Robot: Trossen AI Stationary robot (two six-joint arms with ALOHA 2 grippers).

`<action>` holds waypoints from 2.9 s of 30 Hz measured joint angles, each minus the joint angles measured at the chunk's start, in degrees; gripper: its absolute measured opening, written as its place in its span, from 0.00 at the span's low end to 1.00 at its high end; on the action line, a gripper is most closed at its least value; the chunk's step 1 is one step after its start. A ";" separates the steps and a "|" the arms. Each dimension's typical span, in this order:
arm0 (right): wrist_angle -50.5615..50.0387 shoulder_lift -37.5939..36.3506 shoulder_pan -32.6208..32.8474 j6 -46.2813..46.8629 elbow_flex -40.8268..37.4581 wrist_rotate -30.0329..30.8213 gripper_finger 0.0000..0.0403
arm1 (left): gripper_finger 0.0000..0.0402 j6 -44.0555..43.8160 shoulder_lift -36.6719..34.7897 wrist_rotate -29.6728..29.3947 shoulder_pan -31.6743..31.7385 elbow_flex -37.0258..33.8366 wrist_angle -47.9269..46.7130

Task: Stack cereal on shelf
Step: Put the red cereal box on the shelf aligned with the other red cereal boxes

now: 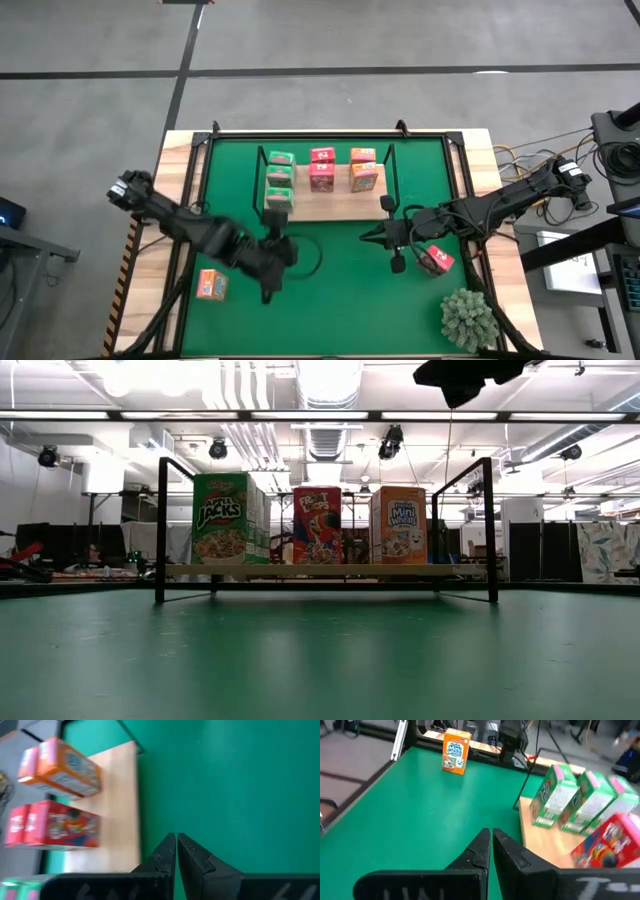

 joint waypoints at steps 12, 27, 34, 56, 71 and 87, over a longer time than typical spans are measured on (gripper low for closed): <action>-0.33 0.28 5.05 26.09 0.00 -11.26 0.03 | 0.00 -3.61 0.00 -12.33 -14.29 -1.30 2.50; -16.90 0.46 13.18 48.98 8.37 -6.83 0.03 | 0.00 9.04 -3.88 -13.50 -14.10 -12.52 14.18; -54.91 0.50 13.00 68.21 18.62 -5.79 0.03 | 0.00 12.01 -14.23 -2.12 -10.96 -23.57 27.65; -80.57 6.45 13.62 75.24 17.89 -15.85 0.57 | 0.00 16.02 -27.96 4.43 -7.10 -36.33 47.16; -78.55 7.26 13.64 73.60 15.29 -15.10 0.71 | 0.00 15.94 -27.03 4.43 -7.10 -36.33 47.66; -74.36 7.54 13.64 73.80 13.78 -14.70 0.39 | 0.00 14.77 -25.65 4.39 -7.10 -36.41 47.99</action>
